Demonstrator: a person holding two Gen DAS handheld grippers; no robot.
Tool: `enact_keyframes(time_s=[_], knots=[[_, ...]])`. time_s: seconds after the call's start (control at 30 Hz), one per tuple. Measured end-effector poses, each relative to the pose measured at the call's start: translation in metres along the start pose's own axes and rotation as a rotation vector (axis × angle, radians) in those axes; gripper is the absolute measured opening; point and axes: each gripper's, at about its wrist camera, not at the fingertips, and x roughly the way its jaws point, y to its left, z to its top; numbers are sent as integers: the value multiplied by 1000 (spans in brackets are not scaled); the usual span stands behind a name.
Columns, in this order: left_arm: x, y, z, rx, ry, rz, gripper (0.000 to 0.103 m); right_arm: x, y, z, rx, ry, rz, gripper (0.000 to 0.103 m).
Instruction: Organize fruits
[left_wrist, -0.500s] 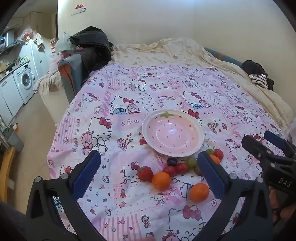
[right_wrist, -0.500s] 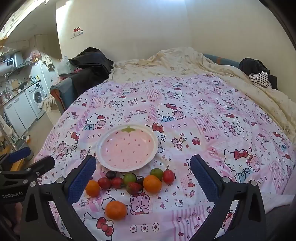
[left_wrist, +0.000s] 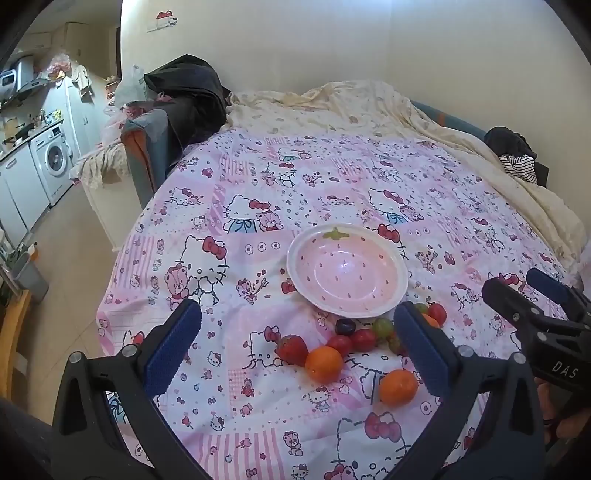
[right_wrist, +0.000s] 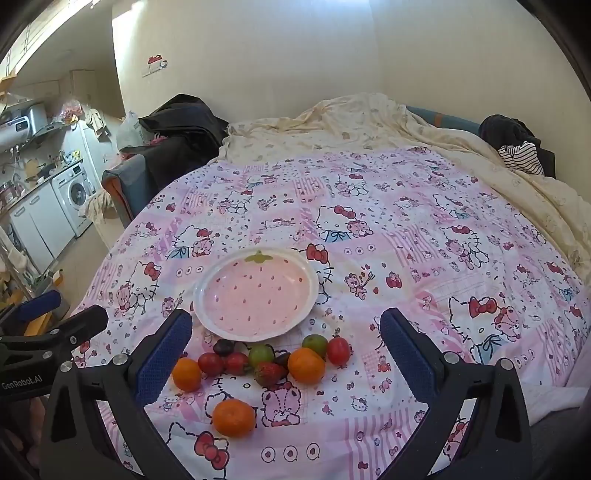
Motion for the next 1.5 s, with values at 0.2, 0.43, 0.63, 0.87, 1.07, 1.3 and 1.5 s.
enact_keyframes(time_s=[0.2, 0.43, 0.63, 0.87, 1.07, 1.3, 1.5], knots=[[0, 1, -1, -3, 1, 0, 103, 0, 0, 2, 0, 1, 1, 103], [0, 1, 0, -3, -2, 0, 103, 0, 0, 2, -1, 0, 1, 103], [0, 0, 1, -2, -4, 3, 103, 0, 1, 4, 0, 0, 1, 103], [0, 0, 1, -1, -4, 4, 103, -1, 3, 5, -2, 1, 1, 103], [0, 0, 1, -3, -5, 4, 103, -1, 2, 6, 0, 2, 3, 103], [-1, 0, 2, -4, -6, 5, 103, -1, 2, 6, -1, 1, 3, 103], [-2, 1, 2, -4, -9, 5, 103, -1, 3, 7, -1, 1, 2, 103]])
